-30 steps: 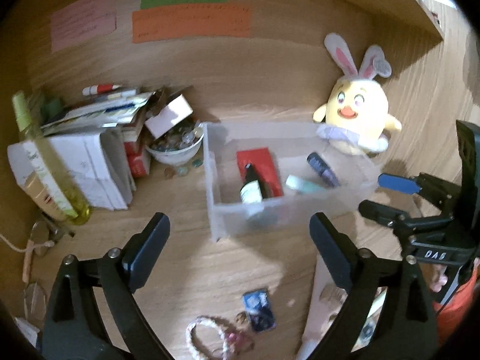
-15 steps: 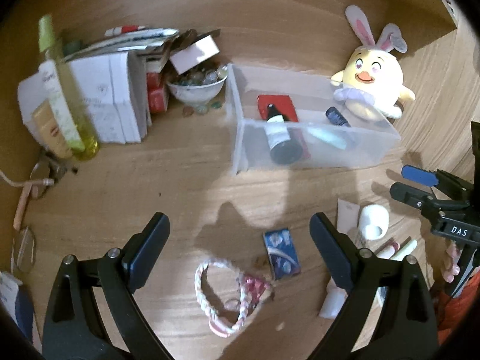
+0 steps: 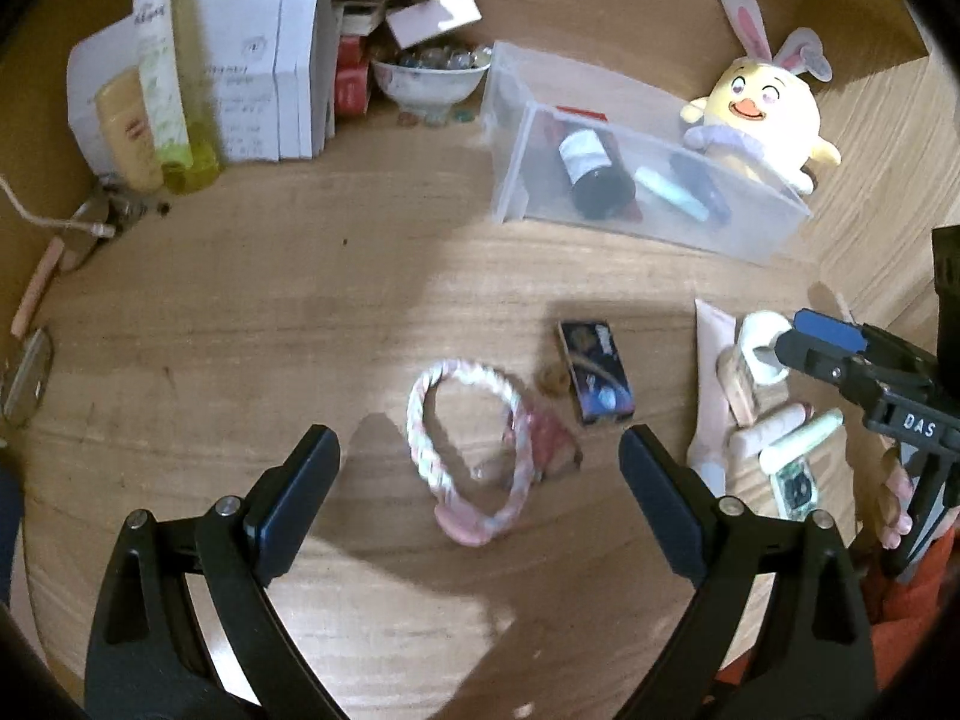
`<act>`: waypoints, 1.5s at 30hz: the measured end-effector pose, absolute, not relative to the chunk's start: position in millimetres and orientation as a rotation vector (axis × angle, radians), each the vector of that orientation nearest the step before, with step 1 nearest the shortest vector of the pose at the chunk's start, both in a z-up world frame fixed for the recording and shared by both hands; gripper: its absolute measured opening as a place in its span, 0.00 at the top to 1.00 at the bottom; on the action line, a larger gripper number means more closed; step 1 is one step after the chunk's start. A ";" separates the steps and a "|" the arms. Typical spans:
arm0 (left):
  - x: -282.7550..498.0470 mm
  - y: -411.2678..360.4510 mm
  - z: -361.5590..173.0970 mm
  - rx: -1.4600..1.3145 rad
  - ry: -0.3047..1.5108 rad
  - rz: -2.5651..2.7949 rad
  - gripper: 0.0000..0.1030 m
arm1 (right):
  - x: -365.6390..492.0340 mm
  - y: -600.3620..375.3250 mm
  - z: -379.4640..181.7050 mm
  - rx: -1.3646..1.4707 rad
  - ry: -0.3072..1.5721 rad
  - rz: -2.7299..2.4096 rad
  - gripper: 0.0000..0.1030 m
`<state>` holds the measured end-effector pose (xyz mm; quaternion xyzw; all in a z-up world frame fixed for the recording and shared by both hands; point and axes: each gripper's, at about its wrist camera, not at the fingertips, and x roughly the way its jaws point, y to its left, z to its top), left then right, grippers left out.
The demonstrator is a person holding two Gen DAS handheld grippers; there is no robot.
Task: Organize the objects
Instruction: 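Withdraw both tools from the bin toward the remaining items, then grasp braided rope bracelet with left gripper while right grasps white tape roll, lift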
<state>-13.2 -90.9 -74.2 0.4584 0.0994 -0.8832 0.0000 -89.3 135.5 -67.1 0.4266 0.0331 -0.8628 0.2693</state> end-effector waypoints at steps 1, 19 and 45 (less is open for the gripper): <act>-11.3 -91.3 -74.6 1.439 0.312 -2.779 0.08 | -89.0 133.7 -68.2 1.154 0.091 -2.324 0.36; 4.2 -96.7 -78.1 1.402 0.337 -2.813 0.68 | -90.1 122.3 -78.8 1.191 0.083 -2.311 0.60; -16.1 -99.8 -29.5 1.167 0.338 -2.889 0.86 | -94.0 146.7 -43.9 1.065 0.007 -2.430 0.78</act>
